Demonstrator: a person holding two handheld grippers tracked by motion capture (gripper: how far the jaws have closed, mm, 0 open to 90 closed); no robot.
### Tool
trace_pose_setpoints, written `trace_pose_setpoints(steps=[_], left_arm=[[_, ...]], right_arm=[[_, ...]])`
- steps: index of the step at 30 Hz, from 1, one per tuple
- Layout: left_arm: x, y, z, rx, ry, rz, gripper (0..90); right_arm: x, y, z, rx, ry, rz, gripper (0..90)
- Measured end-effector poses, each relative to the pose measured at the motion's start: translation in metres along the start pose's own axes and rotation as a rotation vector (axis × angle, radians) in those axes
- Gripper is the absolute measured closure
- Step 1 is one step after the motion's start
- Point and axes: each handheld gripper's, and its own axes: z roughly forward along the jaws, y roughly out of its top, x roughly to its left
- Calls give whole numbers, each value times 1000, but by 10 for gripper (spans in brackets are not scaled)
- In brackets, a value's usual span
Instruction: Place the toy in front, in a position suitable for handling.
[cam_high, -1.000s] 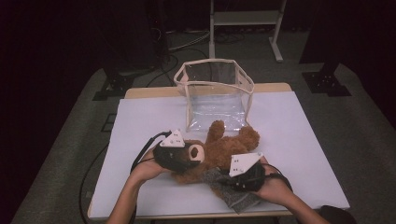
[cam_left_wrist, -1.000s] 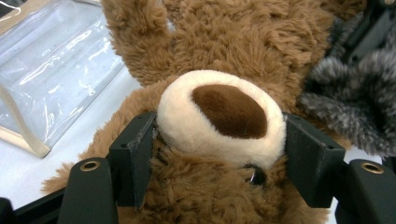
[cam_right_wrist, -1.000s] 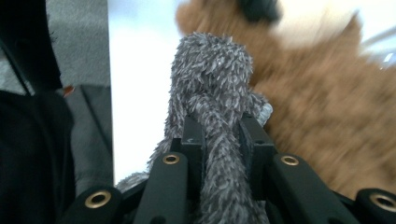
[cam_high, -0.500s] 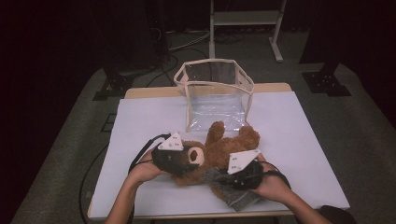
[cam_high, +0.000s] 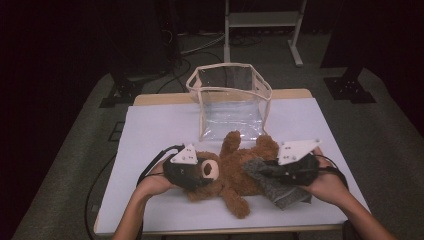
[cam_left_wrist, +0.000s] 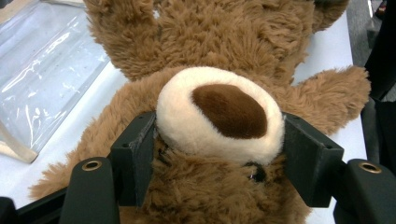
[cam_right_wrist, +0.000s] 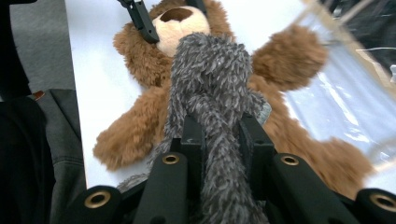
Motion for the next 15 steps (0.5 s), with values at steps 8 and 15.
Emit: trace_pose_setpoints(steps=[8, 15], left_arm=[[-2, -3, -2, -3, -18, 10, 327], [-1, -5, -2, -13, -28, 4, 331]], right_arm=[[5, 27, 67, 14, 132, -43, 739], [-8, 6, 43, 30, 92, -6, 740]])
